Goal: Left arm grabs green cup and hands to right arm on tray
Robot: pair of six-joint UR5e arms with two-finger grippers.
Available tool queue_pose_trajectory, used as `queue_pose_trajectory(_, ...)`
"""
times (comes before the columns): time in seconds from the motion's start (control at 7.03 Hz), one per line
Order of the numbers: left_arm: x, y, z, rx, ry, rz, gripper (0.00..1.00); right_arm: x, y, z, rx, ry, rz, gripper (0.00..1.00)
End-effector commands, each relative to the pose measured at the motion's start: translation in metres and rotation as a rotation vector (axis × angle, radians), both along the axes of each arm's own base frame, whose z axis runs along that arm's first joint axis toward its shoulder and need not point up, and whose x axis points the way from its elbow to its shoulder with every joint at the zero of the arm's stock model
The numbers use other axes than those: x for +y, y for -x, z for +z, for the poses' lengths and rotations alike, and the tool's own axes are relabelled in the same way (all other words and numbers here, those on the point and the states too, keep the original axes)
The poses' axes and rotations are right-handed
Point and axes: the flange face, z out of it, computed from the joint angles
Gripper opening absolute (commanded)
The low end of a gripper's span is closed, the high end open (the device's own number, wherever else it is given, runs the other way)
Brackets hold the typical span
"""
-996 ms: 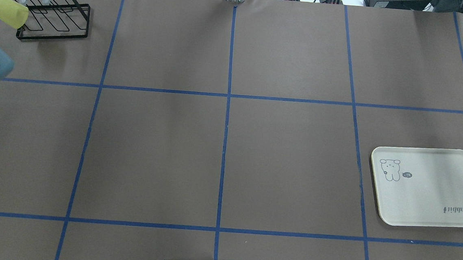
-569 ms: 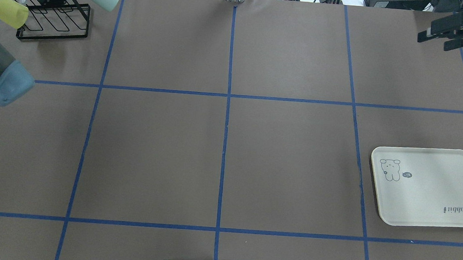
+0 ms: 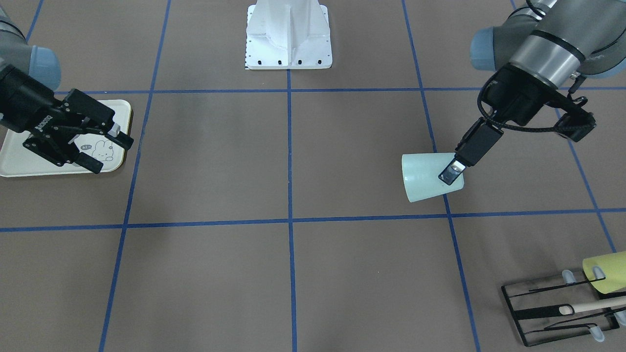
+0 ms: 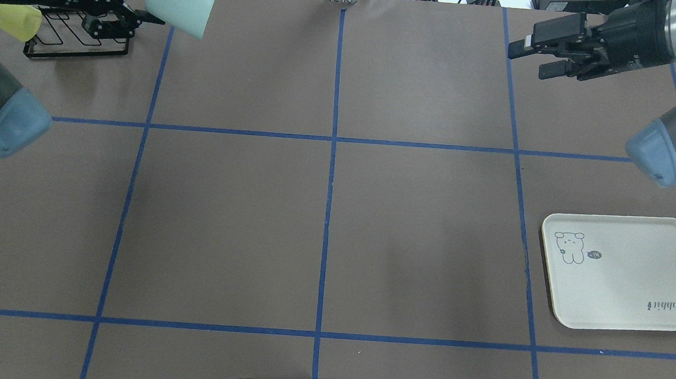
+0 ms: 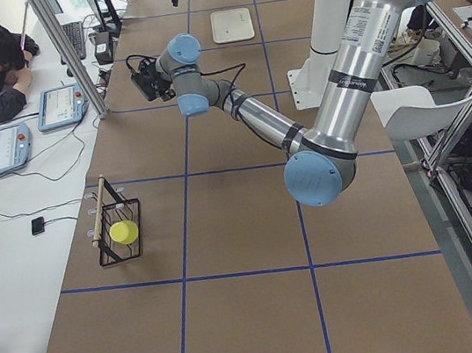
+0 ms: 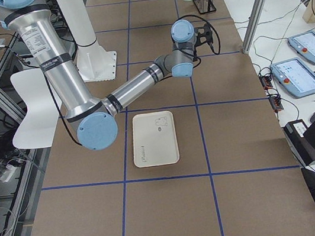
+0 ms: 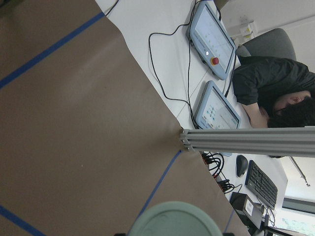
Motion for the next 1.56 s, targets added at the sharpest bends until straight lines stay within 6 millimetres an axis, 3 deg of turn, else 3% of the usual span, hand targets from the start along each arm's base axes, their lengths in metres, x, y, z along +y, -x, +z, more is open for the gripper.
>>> queue_pose_trajectory(0.0, 0.022, -0.004, -0.023, 0.108, 0.074, 0.062, 0.34, 0.027, 0.017, -0.045, -0.079, -0.095, -0.030, 0.99)
queue_pose_trajectory(0.14, 0.038, -0.010, -0.036, 0.155, 0.102, 0.085, 0.34, 0.043, 0.036, -0.053, -0.179, -0.121, 0.009, 0.99)
queue_pose_trajectory(0.43, 0.069, -0.014, -0.064, 0.223, 0.109, 0.130, 0.34, 0.101, 0.107, -0.061, -0.458, -0.079, 0.028, 0.99)
queue_pose_trajectory(0.57, 0.090, -0.021, -0.076, 0.242, 0.088, 0.169, 0.34, 0.113, 0.122, -0.064, -0.478, -0.073, 0.020, 0.99)
queue_pose_trajectory(1.0, 0.122, -0.052, -0.100, 0.301, 0.140, 0.283, 0.34, 0.114, 0.127, -0.077, -0.498, -0.086, 0.009, 0.99)
queue_pose_trajectory(1.42, 0.124, -0.064, -0.108, 0.386, 0.315, 0.301, 0.34, 0.115, 0.127, -0.084, -0.510, -0.099, 0.007, 0.99)
